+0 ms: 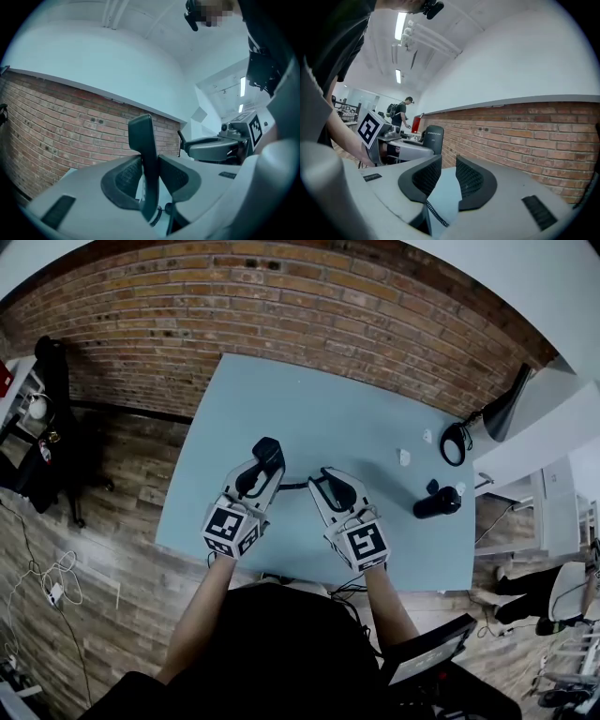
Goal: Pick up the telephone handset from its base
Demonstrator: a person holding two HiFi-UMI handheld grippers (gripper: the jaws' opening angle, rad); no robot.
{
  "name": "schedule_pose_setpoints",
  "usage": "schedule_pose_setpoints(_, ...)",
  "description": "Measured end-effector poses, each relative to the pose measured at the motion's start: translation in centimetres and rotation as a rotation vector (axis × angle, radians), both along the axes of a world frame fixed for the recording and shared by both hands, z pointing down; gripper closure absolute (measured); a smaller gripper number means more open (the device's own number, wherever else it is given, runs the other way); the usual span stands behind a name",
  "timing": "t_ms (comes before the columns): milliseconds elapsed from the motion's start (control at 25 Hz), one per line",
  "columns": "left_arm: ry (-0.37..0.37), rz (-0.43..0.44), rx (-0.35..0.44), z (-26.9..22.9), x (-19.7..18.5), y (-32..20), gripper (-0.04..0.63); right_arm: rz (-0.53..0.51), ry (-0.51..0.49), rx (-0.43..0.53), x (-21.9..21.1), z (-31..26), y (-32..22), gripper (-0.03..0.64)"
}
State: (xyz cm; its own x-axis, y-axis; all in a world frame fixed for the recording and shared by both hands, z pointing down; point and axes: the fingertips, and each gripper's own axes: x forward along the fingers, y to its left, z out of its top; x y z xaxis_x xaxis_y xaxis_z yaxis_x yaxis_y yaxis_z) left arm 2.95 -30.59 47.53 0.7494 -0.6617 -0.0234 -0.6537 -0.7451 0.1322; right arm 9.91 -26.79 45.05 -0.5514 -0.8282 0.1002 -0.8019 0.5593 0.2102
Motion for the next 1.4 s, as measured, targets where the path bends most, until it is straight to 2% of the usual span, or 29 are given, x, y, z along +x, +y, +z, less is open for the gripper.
schedule_pose_setpoints(120,-0.016,-0.009,0.003,0.2,-0.3,0.1,0.474,0.041,0.001,0.015,0.5,-0.4,-0.1,0.525)
schedule_pose_setpoints(280,-0.041,-0.01,0.046,-0.6,0.0,0.0,0.474,0.104,0.003,0.048,2.1,-1.6,-0.2,0.6)
schedule_pose_setpoints(520,-0.08,0.012,0.125,-1.7,1.8,0.8,0.474,0.152,-0.047,0.079,3.9,-3.6,-0.3,0.601)
schedule_pose_setpoints(720,-0.12,0.05,0.16,-1.7,3.4,1.8,0.474,0.153,0.037,0.069,3.3,-2.2,0.0,0.601)
schedule_pose_setpoints(840,-0.124,0.07,0.158,-1.3,4.1,2.2,0.474,0.153,0.043,0.042,3.6,-0.7,0.2,0.601)
schedule_pose_setpoints(1000,-0.166,0.105,0.15,0.4,4.6,3.4,0.474,0.16,-0.027,-0.02,3.8,1.5,0.9,0.603)
schedule_pose_setpoints(1120,-0.173,0.124,0.125,1.4,4.7,3.8,0.474,0.157,-0.038,-0.054,3.3,2.8,1.3,0.603)
schedule_pose_setpoints(1400,-0.192,0.143,0.101,2.5,5.2,4.3,0.474,0.191,-0.022,-0.044,2.7,3.5,1.4,0.604)
